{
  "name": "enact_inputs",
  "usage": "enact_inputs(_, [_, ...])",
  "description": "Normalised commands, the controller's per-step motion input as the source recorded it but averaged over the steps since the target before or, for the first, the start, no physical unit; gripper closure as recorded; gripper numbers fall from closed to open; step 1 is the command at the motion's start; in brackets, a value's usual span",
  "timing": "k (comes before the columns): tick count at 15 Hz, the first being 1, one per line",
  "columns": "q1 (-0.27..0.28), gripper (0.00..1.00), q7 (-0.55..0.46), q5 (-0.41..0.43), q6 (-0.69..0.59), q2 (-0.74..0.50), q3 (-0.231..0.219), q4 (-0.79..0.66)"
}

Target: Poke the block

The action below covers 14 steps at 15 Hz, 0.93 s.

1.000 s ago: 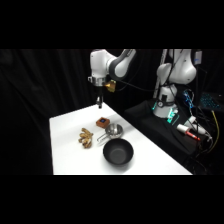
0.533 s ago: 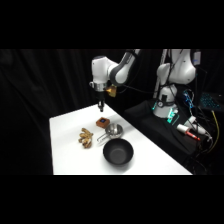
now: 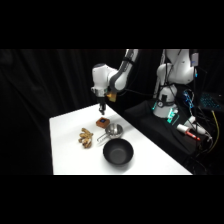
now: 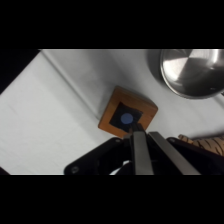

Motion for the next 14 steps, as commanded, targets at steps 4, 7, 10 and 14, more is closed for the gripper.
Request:
enact_inputs(4, [-0.008, 0.97, -0.11, 0.215, 0.23, 0.14, 0.006, -0.01])
enact_inputs(7, [-0.011, 1.00, -0.15, 0.216, 0.23, 0.14, 0.019, 0.00])
enact_inputs(10, [-0.023, 0.99, -0.18, 0.222, 0.22, 0.11, 0.036, 0.00])
enact_inputs(14, [-0.024, 0.99, -0.19, 0.203, 0.19, 0.07, 0.044, 0.01])
